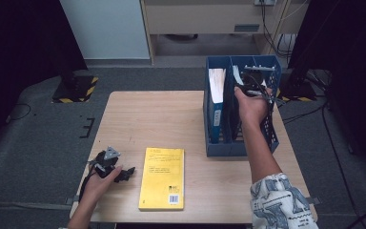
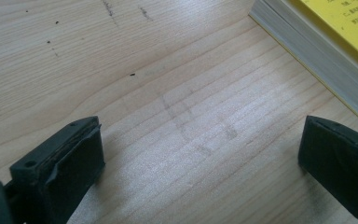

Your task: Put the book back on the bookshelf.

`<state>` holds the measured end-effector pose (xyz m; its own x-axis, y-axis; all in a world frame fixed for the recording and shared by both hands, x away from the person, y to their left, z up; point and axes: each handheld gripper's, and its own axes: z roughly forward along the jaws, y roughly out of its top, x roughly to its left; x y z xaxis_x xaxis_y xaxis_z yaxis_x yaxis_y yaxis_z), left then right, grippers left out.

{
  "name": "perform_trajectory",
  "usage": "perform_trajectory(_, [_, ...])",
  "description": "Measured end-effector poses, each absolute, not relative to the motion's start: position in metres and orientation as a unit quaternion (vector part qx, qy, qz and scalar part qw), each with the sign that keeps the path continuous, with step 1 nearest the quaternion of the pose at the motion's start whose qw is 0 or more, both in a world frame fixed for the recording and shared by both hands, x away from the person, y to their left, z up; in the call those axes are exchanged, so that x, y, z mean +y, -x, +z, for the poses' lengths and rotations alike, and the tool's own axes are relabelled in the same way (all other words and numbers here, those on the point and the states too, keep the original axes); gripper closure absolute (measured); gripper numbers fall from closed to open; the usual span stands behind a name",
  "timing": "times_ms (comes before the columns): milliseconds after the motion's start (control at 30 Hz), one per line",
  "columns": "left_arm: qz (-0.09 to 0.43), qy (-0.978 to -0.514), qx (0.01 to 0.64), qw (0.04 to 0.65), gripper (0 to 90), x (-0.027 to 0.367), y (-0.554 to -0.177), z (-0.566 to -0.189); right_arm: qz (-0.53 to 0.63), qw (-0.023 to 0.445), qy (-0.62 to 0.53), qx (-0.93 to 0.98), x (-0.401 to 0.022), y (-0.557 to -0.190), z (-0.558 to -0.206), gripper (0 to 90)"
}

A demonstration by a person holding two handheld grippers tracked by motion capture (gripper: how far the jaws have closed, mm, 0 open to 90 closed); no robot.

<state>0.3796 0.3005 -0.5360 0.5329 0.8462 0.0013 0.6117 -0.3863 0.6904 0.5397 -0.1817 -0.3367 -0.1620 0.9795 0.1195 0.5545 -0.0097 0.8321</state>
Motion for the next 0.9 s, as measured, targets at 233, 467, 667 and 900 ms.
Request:
perform_trajectory(233, [0.18,-0.813,0.448,0.325,0.0,0.301,-0.38,-0.536,0.422,0.243,-0.598,0.636,-0.183,-0.538,-0.338,67.8])
perform_trajectory(467, [0.18,-0.813,0.449,0.325,0.0,0.3,-0.38,-0.536,0.442,0.221,-0.6,0.629,-0.183,-0.535,-0.337,63.5])
perform_trajectory(667, [0.18,-0.813,0.449,0.325,0.0,0.3,-0.38,-0.536,0.471,0.193,-0.602,0.615,-0.19,-0.533,-0.336,60.8])
perform_trajectory(900, [0.18,-0.813,0.449,0.325,0.0,0.3,-0.38,-0.536,0.486,0.182,-0.596,0.613,-0.193,-0.533,-0.336,54.7])
